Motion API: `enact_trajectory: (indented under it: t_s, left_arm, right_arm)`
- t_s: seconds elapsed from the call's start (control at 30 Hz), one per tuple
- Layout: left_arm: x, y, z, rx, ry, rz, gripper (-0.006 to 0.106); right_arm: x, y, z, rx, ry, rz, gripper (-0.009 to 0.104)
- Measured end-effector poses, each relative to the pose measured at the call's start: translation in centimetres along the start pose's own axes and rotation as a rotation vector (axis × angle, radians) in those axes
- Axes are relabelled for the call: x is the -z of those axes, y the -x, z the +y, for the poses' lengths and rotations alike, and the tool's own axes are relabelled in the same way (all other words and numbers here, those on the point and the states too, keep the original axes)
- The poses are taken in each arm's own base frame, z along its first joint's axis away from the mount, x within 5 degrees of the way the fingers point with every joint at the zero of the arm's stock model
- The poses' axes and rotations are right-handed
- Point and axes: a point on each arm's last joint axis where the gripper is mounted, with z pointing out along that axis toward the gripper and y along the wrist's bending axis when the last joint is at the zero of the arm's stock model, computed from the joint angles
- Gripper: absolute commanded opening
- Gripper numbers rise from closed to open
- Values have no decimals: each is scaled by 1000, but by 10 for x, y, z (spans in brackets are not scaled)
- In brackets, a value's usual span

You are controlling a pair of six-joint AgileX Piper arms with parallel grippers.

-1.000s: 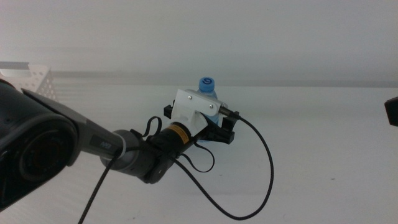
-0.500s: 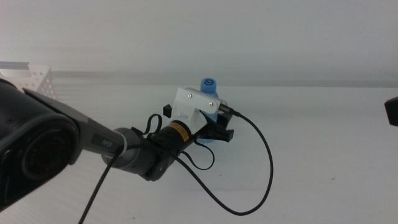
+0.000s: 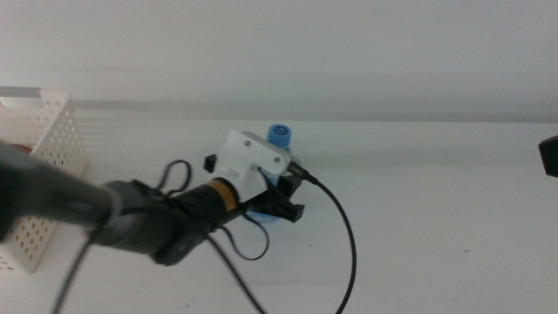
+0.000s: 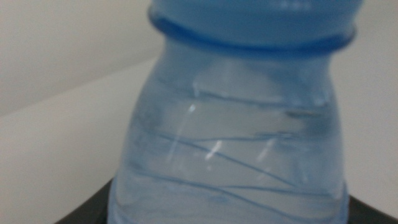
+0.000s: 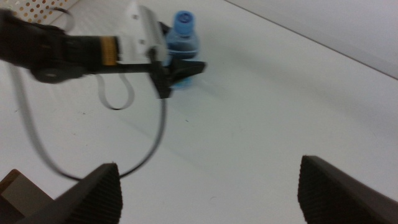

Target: Use arms to grab the bottles and put them into the dustbin to the left of the table.

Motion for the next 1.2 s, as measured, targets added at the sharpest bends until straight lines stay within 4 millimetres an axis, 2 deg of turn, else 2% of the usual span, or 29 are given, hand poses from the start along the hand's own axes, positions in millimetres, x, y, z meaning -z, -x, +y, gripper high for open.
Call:
enact_trajectory:
  t_s: [0.07, 0.3, 0.47, 0.57, 0.67, 0.83, 0.93, 1.07, 1.2]
  left_arm:
    - [22, 9, -1, -6, 13, 43, -2]
    - [95, 60, -3, -22, 93, 174, -2]
    - [149, 95, -6, -18, 140, 172, -2]
    - [175, 105, -9, 32, 156, 173, -2]
    - [196, 105, -11, 103, 164, 238, -2]
    - [217, 98, -14, 136, 177, 373, -2]
    - [224, 104, -7, 171, 213, 472, -2]
    - [228, 120, 19, 185, 283, 626, -2]
    - [229, 137, 64, 191, 321, 734, -2]
  right_arm:
    - [0, 0, 0, 0, 0, 0, 76]
    - [0, 0, 0, 0, 0, 0, 76]
    - [0, 0, 0, 0, 0, 0, 76]
    - [0, 0, 0, 0, 0, 0, 76]
    - [0, 0, 0, 0, 0, 0, 76]
    - [0, 0, 0, 0, 0, 0, 76]
    - [0, 0, 0, 0, 0, 0, 76]
    - [0, 0, 0, 0, 0, 0, 76]
    - [0, 0, 0, 0, 0, 0, 76]
